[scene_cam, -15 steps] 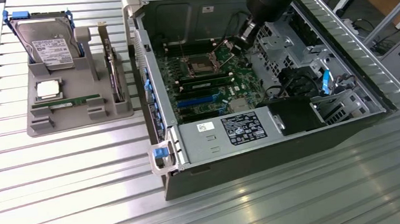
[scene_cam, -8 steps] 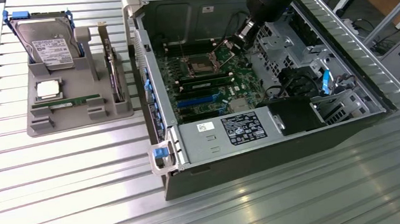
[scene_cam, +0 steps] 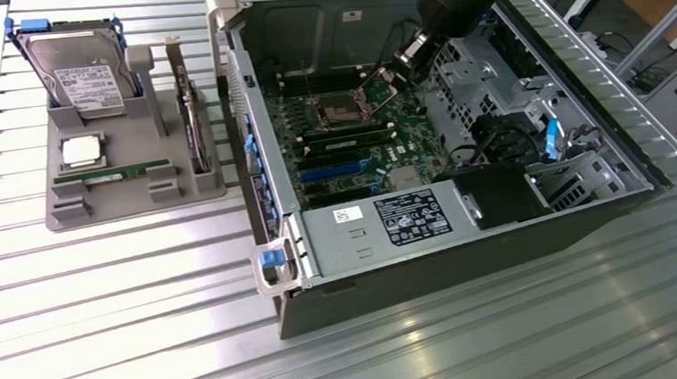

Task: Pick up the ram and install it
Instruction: 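Press down the ram until it locks into place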

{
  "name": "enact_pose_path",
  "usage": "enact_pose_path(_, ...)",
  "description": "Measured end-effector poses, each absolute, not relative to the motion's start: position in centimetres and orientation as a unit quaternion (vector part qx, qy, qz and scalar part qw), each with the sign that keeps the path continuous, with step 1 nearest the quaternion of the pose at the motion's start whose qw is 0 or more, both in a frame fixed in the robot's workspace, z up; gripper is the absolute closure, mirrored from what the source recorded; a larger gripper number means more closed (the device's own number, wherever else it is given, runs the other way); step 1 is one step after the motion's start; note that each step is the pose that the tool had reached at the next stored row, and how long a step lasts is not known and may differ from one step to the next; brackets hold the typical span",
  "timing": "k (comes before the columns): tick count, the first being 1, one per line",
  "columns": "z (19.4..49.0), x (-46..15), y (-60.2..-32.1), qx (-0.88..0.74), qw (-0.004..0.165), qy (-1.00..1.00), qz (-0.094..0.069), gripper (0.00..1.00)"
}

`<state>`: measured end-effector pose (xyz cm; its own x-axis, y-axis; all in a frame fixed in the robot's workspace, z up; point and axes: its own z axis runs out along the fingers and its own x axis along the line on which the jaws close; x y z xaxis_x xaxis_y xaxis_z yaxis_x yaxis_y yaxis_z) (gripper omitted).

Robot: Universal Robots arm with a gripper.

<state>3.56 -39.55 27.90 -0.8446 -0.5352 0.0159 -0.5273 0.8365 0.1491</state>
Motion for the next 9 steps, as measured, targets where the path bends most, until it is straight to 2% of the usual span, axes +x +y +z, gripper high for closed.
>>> enact_pose_path(9, 27.9, 3.56, -39.56, 0.222, 0.024, -0.972, -0.071, 0.9)
